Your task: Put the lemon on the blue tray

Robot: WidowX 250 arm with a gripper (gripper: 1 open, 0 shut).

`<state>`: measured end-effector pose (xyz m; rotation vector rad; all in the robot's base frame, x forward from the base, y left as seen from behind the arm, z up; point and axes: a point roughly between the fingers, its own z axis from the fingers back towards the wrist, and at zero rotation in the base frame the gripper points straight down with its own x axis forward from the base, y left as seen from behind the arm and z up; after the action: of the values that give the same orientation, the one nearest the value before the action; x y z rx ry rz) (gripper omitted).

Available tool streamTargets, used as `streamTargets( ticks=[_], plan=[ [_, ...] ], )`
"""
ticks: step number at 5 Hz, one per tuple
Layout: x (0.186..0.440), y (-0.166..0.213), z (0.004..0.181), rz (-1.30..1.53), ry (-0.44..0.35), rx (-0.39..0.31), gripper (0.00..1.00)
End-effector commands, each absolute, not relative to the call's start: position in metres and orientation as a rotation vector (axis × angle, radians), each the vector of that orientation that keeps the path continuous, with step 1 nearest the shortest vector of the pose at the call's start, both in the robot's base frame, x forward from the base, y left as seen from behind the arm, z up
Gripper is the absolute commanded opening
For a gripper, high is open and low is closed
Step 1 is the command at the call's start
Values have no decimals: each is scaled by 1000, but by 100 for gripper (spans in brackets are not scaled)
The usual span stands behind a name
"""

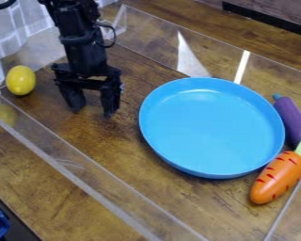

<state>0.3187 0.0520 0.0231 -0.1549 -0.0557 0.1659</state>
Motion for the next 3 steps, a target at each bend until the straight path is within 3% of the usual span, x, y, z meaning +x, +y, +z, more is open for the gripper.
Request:
streamTargets(
  ticks=[1, 3],
  plan=[
    [324, 50, 40, 169, -136, -143, 100],
    [328, 48, 38, 137, -163, -145, 100]
  ],
)
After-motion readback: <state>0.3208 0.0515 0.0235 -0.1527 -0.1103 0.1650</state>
